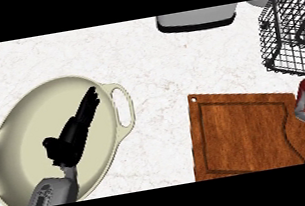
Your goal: Pick the lemon from the cutting board and place it in the tiered basket
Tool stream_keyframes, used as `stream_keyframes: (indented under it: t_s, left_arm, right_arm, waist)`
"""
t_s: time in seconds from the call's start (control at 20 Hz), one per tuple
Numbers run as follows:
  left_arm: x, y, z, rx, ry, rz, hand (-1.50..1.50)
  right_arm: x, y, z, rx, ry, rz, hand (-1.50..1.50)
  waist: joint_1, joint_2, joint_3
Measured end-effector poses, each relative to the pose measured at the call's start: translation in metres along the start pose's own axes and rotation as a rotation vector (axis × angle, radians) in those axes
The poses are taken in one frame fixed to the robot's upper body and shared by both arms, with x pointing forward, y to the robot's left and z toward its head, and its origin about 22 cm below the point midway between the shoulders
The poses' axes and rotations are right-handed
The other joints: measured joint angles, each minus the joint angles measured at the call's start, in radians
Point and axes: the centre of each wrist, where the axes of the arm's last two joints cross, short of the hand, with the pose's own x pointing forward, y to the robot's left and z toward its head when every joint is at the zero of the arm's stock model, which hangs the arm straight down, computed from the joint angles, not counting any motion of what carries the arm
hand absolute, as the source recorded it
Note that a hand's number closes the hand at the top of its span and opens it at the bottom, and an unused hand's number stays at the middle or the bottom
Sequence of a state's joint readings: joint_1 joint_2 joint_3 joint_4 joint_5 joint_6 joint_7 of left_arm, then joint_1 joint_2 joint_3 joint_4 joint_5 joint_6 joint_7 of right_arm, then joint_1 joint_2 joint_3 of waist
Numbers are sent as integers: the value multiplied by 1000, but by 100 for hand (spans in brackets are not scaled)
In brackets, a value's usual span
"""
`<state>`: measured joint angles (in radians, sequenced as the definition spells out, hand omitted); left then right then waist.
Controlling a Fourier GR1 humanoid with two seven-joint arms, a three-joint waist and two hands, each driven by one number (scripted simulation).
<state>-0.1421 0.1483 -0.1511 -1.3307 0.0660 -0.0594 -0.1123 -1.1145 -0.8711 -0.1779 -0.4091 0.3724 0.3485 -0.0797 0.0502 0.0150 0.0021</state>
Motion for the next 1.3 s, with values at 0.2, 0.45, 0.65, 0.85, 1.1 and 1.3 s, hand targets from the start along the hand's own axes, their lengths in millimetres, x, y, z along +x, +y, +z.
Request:
stream_keyframes:
  t_s: [0.2, 0.45, 0.65, 0.85, 1.1, 1.3]
  left_arm:
    - [1, -2, -2, 5, 1, -2, 0]
    - [-1, -1, 0, 8, 2, 6, 0]
    - [2, 9, 0, 12, 4, 0, 0]
    - [0, 6, 0, 9, 6, 2, 0]
    - [3, 6, -1, 12, 11, 1, 0]
    - [3, 3, -3, 18, 5, -1, 0]
  right_arm:
    - [0, 20, -10, 38, 1, -59, 150]
    - [2, 34, -18, 119, 79, -188, 150]
    - [2, 32, -20, 190, 196, -309, -150]
    - [3, 25, -19, 201, 225, -422, -150]
    - [-6, 9, -10, 41, 226, -484, -150]
    - [-16, -20, 5, -192, 241, -466, -150]
  waist:
    - [-3, 0, 0]
    - [-9, -3, -1]
    - [-13, -4, -1]
    - [-18, -4, -1]
    - [-23, -5, -1]
    - [-23, -2, -1]
